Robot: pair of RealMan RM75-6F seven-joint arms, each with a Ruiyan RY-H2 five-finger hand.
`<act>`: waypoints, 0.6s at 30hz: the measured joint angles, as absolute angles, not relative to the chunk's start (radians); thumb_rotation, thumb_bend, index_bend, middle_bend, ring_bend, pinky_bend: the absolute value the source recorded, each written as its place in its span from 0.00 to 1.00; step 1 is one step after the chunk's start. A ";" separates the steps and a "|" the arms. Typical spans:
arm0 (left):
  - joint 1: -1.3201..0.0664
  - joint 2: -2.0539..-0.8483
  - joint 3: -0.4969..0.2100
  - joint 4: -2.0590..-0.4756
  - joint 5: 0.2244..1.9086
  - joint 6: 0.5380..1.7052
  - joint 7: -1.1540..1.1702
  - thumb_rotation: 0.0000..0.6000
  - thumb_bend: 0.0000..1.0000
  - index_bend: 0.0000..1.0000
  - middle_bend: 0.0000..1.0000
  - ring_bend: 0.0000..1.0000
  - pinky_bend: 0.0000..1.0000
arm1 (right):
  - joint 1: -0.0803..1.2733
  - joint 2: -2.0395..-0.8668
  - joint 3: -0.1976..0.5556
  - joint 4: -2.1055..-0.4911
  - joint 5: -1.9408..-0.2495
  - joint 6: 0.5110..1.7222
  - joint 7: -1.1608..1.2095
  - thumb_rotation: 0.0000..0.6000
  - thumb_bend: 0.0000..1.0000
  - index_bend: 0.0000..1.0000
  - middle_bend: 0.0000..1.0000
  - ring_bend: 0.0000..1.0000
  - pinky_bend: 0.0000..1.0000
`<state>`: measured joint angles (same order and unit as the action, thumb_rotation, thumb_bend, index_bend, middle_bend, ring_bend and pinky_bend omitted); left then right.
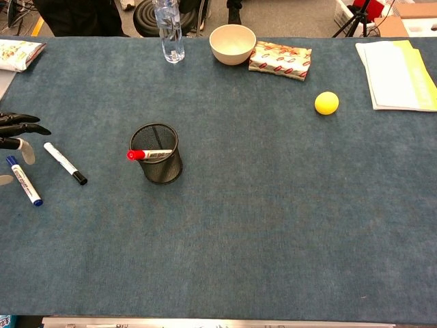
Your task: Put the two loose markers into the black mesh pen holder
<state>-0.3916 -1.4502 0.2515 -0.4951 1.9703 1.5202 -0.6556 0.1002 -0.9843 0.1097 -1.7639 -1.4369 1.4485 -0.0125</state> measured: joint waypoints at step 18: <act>-0.356 -1.549 0.314 -0.307 1.963 1.550 -0.669 1.00 0.25 0.41 0.11 0.01 0.10 | 0.100 -0.989 0.103 -1.781 -1.437 1.448 -0.036 1.00 0.03 0.14 0.27 0.14 0.30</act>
